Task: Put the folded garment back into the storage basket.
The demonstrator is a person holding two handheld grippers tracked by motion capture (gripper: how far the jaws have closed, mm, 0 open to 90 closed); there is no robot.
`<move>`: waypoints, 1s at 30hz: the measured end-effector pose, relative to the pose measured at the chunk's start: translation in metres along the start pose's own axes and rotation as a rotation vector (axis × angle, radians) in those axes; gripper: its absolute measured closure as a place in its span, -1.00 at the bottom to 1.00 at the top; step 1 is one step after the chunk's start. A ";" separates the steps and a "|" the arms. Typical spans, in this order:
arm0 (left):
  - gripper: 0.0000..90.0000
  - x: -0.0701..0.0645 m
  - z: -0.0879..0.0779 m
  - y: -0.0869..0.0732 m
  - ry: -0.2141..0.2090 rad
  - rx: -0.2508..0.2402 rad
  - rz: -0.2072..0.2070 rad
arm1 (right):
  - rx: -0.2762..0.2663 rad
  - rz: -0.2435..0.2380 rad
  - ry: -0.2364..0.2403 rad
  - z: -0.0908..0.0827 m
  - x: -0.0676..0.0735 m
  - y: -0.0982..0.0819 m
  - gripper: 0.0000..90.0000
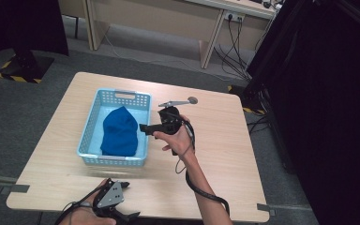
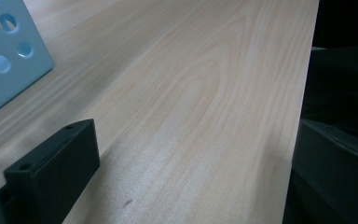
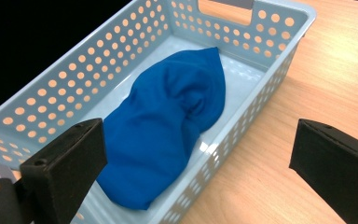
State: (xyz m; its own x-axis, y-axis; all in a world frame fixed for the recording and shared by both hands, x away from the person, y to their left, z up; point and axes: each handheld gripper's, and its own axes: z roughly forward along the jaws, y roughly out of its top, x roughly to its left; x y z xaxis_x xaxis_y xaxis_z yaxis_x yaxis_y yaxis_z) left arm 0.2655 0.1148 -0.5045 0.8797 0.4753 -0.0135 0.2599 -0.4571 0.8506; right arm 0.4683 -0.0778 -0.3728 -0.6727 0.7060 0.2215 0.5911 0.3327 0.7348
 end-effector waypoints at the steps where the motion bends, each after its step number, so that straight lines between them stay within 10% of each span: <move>1: -1.00 0.000 0.000 0.000 0.000 0.000 0.000 | 0.002 0.000 -0.001 -0.001 -0.001 -0.001 -0.91; 30: -1.00 0.000 0.000 0.000 0.001 0.000 -0.001 | -0.005 0.008 -0.007 -0.019 -0.017 -0.030 -0.90</move>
State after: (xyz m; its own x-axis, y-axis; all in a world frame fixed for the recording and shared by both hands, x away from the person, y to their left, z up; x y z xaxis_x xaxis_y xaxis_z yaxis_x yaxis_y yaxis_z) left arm 0.2656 0.1147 -0.5044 0.8794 0.4759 -0.0136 0.2605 -0.4571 0.8504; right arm 0.4537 -0.1119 -0.3868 -0.6646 0.7133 0.2227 0.5944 0.3240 0.7360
